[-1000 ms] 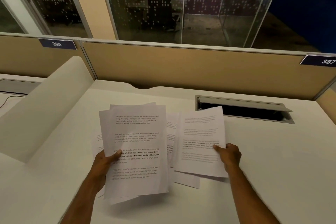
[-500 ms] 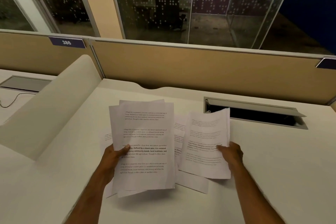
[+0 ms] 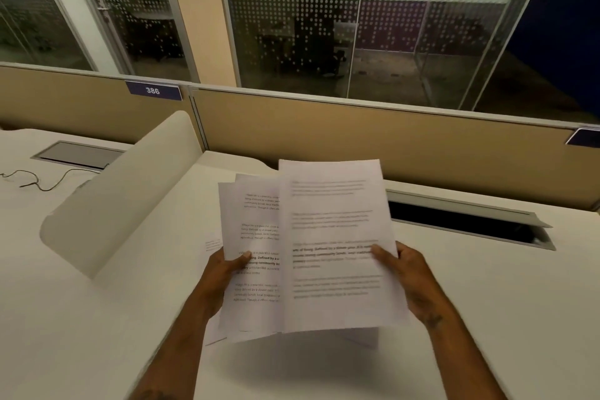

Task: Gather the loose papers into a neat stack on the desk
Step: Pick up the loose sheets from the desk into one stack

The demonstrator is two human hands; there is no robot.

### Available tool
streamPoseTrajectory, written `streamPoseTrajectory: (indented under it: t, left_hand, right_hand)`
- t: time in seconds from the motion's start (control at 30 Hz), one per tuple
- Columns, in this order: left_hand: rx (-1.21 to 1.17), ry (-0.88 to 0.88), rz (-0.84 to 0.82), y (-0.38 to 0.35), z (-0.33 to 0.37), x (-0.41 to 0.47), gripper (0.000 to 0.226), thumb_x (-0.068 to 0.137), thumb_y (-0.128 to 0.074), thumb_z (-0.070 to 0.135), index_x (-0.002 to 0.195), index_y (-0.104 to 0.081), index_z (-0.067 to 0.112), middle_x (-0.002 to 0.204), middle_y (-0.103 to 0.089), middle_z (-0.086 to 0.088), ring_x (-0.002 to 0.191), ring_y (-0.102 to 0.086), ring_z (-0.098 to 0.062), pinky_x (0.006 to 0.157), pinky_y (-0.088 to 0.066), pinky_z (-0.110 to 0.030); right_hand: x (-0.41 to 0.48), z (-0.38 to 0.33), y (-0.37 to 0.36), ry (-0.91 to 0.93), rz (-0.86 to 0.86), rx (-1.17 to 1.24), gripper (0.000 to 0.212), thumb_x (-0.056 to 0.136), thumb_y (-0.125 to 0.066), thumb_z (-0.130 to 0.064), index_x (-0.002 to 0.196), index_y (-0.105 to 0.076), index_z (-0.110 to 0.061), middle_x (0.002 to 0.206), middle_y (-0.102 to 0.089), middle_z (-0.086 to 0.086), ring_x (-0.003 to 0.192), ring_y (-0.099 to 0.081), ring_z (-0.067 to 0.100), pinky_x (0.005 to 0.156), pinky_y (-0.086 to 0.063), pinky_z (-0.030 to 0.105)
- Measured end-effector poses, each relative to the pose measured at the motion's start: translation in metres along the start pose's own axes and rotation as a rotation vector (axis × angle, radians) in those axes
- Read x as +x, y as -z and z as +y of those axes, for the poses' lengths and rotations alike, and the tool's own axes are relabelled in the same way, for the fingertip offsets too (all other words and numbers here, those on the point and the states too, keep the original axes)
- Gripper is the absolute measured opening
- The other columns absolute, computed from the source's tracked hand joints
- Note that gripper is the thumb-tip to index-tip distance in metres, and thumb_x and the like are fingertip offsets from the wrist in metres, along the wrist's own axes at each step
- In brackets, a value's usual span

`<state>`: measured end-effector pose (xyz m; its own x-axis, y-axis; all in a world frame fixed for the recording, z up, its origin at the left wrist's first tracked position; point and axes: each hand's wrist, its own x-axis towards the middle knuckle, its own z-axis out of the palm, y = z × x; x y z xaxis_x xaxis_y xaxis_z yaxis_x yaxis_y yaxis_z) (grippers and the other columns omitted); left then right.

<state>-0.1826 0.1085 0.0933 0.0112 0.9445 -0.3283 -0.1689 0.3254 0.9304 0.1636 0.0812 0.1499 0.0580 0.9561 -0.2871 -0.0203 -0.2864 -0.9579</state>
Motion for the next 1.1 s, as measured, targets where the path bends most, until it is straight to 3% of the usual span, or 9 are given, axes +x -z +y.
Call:
streamPoseTrajectory:
  t: [0.1,0.17,0.3,0.47,0.57,0.67,0.8,1.0,1.1]
  left_hand:
    - [-0.023,-0.002,-0.015,-0.008,0.0,-0.01,0.041,0.09,-0.07,0.019,0.129,-0.063,0.008,0.119,-0.072,-0.025,0.104,-0.071,-0.047,0.09,-0.056,-0.063]
    - [-0.07,0.004,0.011,-0.012,-0.003,-0.017,0.041,0.095,-0.063,0.033,0.127,-0.065,0.006,0.121,-0.069,-0.03,0.106,-0.069,-0.05,0.093,-0.053,-0.067]
    - [-0.217,0.077,0.023,-0.01,-0.014,-0.023,0.08,0.09,-0.045,0.073,0.135,-0.059,0.007,0.118,-0.063,-0.03,0.105,-0.06,-0.053,0.098,-0.043,-0.072]
    - [-0.022,-0.003,0.033,-0.009,-0.024,-0.039,0.058,0.082,-0.073,0.04,0.129,-0.062,0.008,0.115,-0.075,-0.023,0.098,-0.073,-0.046,0.09,-0.054,-0.067]
    - [0.01,-0.017,0.097,0.001,-0.03,-0.046,0.046,0.087,-0.074,0.026,0.125,-0.063,0.004,0.109,-0.077,-0.022,0.095,-0.075,-0.044,0.085,-0.059,-0.061]
    - [-0.013,-0.008,0.142,0.015,-0.03,-0.052,0.037,0.091,-0.067,0.019,0.124,-0.063,0.003,0.108,-0.077,-0.022,0.095,-0.075,-0.045,0.082,-0.061,-0.059]
    - [-0.033,-0.01,0.155,0.035,-0.031,-0.055,0.037,0.091,-0.069,0.019,0.125,-0.063,0.004,0.11,-0.077,-0.022,0.096,-0.074,-0.046,0.081,-0.061,-0.059]
    - [-0.028,-0.011,0.141,0.059,-0.023,-0.049,0.047,0.083,-0.074,0.026,0.125,-0.064,0.005,0.112,-0.076,-0.023,0.098,-0.073,-0.048,0.085,-0.058,-0.064]
    - [-0.028,-0.016,0.137,0.069,-0.018,-0.039,0.039,0.09,-0.07,0.021,0.125,-0.063,0.006,0.112,-0.076,-0.024,0.098,-0.073,-0.049,0.086,-0.057,-0.065]
  right_hand:
    - [0.009,0.027,-0.036,-0.045,-0.047,0.047,0.033,0.088,-0.071,-0.025,0.117,-0.068,-0.01,0.108,-0.077,0.01,0.098,-0.074,0.032,0.093,-0.056,0.051]
    - [0.012,0.042,-0.056,-0.021,-0.06,0.031,0.034,0.089,-0.07,-0.027,0.121,-0.065,-0.018,0.116,-0.075,0.004,0.105,-0.071,0.025,0.1,-0.053,0.049]
    - [0.007,0.058,-0.086,0.003,-0.026,0.027,0.054,0.088,-0.071,-0.019,0.134,-0.045,-0.029,0.127,-0.065,-0.003,0.11,-0.065,0.016,0.1,-0.052,0.039]
    - [0.003,0.064,-0.1,-0.009,-0.044,0.002,0.062,0.09,-0.069,-0.023,0.137,-0.034,-0.044,0.115,-0.062,-0.011,0.106,-0.064,0.016,0.083,-0.056,0.031]
    - [0.012,0.076,-0.078,-0.042,0.163,-0.193,0.047,0.09,-0.067,-0.036,0.134,-0.049,-0.029,0.115,-0.065,0.003,0.102,-0.063,0.022,0.083,-0.053,0.034]
    - [0.026,0.105,-0.043,-0.231,0.467,-0.597,0.058,0.09,-0.065,-0.043,0.135,-0.051,-0.01,0.131,-0.057,0.02,0.117,-0.057,0.037,0.094,-0.052,0.046]
    - [0.036,0.133,-0.028,-0.392,0.462,-0.918,0.068,0.083,-0.069,-0.049,0.128,-0.047,-0.004,0.129,-0.051,0.021,0.117,-0.052,0.037,0.093,-0.049,0.048]
    - [0.063,0.137,-0.031,-0.591,0.49,-0.676,0.053,0.076,-0.076,-0.024,0.119,-0.052,-0.004,0.122,-0.06,0.023,0.116,-0.052,0.042,0.104,-0.036,0.053]
    - [0.071,0.138,-0.026,-0.672,0.491,-0.594,0.048,0.066,-0.082,-0.021,0.106,-0.064,0.0,0.113,-0.065,0.025,0.11,-0.054,0.045,0.1,-0.045,0.051]
